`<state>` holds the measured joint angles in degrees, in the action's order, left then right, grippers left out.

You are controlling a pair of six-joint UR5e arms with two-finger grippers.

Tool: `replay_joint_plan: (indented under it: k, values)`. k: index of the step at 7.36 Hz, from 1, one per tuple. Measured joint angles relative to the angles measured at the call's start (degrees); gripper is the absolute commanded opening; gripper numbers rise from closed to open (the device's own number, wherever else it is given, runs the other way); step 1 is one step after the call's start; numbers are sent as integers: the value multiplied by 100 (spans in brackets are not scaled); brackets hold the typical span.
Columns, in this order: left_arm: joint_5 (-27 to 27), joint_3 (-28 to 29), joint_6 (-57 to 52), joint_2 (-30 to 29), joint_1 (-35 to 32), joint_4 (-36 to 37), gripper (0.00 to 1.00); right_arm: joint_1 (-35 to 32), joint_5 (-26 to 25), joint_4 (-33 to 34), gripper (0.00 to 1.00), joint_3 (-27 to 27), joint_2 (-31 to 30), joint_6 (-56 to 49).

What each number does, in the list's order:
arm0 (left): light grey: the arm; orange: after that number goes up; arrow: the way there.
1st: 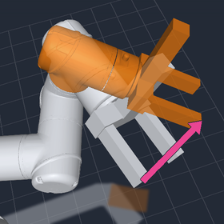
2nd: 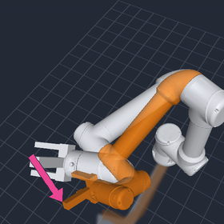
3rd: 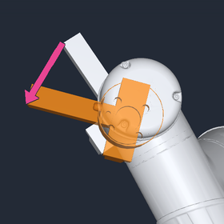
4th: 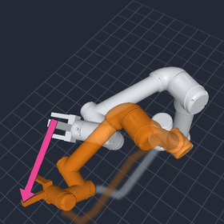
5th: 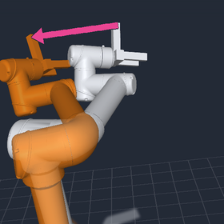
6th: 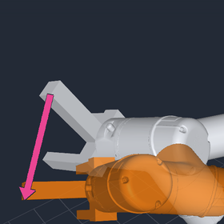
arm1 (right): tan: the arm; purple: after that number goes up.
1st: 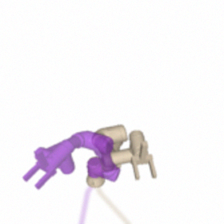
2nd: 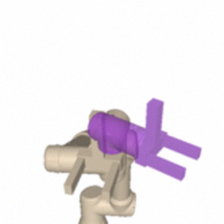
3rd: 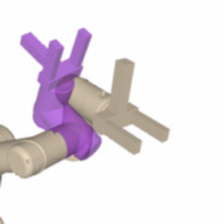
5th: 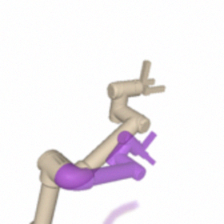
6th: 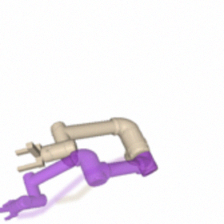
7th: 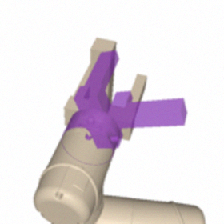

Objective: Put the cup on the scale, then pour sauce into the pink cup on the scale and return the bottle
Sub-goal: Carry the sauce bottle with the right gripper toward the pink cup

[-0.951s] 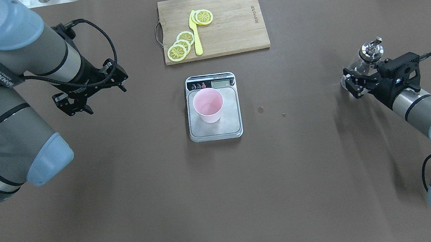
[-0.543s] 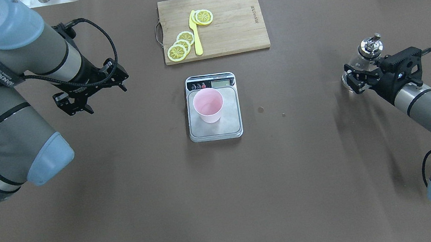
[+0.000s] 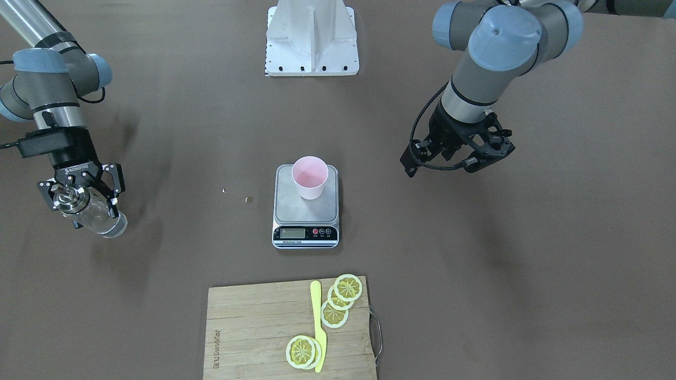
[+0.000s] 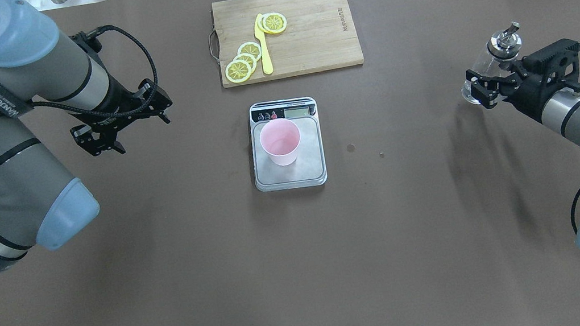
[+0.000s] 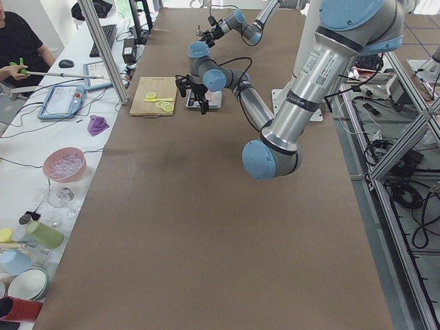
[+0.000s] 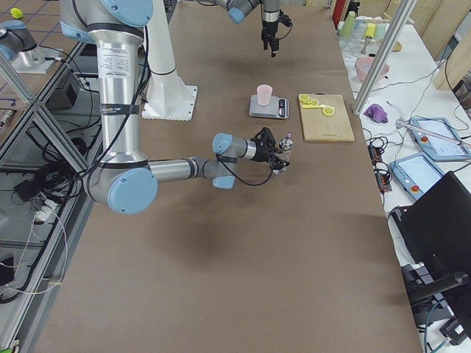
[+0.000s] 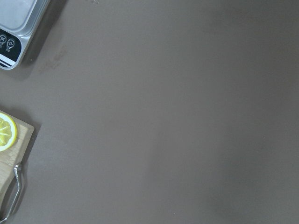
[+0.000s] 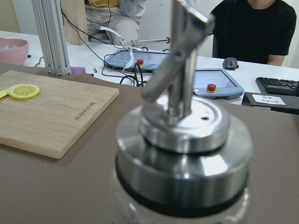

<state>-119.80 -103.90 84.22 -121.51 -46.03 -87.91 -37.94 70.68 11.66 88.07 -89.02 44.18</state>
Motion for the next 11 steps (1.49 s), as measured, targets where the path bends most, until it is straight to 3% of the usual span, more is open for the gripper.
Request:
replay_joint_plan:
  k: [2,6,8,11]
  values:
    - [-1,-6,1,6,1,0,99,-168,252,547,0,434,-8,-27]
    - [0,-19,-18,31,-5,1,99,-204,152,2675,0,1642,144,-174]
    - [-1,-24,-20,37,-11,2,99,-8,-369,3655,0,2000,324,-229]
    - [-8,-35,-28,59,-32,2,99,763,-1572,4781,0,2345,528,-254]
